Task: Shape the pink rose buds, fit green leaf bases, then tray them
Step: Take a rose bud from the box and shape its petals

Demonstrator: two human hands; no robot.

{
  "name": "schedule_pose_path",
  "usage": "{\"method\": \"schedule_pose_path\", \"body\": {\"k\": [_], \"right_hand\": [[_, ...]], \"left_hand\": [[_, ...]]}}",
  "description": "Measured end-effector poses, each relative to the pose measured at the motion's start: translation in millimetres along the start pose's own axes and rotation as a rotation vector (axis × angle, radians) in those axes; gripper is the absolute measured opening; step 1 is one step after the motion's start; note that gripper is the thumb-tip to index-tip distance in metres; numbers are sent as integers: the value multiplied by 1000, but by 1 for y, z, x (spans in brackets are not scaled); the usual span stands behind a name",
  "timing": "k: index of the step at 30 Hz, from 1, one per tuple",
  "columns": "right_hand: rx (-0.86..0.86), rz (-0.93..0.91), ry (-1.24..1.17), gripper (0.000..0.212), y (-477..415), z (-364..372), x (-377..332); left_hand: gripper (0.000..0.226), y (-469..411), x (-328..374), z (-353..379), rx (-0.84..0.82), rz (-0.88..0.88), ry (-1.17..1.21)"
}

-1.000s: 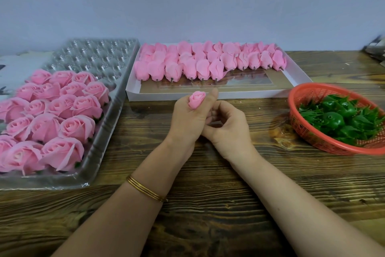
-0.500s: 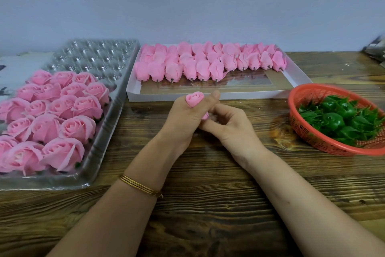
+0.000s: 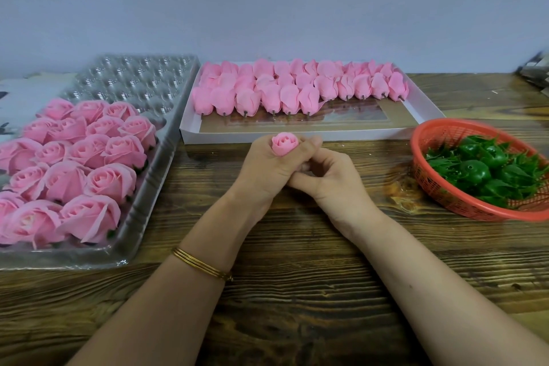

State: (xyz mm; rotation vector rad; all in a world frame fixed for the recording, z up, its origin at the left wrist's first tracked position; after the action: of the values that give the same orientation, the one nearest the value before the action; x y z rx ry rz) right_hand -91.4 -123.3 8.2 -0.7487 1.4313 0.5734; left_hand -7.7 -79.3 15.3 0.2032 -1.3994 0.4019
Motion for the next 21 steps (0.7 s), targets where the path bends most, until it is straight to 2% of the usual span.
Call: {"method": "schedule_pose_path", "body": {"k": [5, 9, 14, 17, 19, 21], "right_hand": [[1, 16, -30, 33, 0, 1, 2], [53, -38, 60, 39, 1, 1, -5], [47, -43, 65, 34, 2, 0, -6], [-2, -11, -1, 32, 1, 1, -4], [-12, -4, -30, 29, 1, 2, -2], [-5, -24, 4, 32, 1, 4, -4]], "left_hand": [[29, -1, -1, -2, 33, 24, 20], [14, -1, -2, 0, 44, 12, 12], [13, -2, -2, 1, -25, 17, 5], [28, -3, -1, 0, -71, 29, 1], [39, -3, -2, -1, -33, 24, 32], [39, -3, -3, -1, 20, 6, 59]]}}
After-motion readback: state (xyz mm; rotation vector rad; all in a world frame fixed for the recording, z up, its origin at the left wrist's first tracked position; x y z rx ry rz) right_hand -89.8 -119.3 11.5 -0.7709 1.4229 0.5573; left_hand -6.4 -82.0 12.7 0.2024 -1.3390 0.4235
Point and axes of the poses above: each hand's wrist, its own y-axis away from the middle knuckle, its own z-axis out of the palm, x = y × z, the point moved 7 cm from there along -y, towards the middle knuckle, and after that the axes turned 5 degrees about -x, right-handed, at the moved point
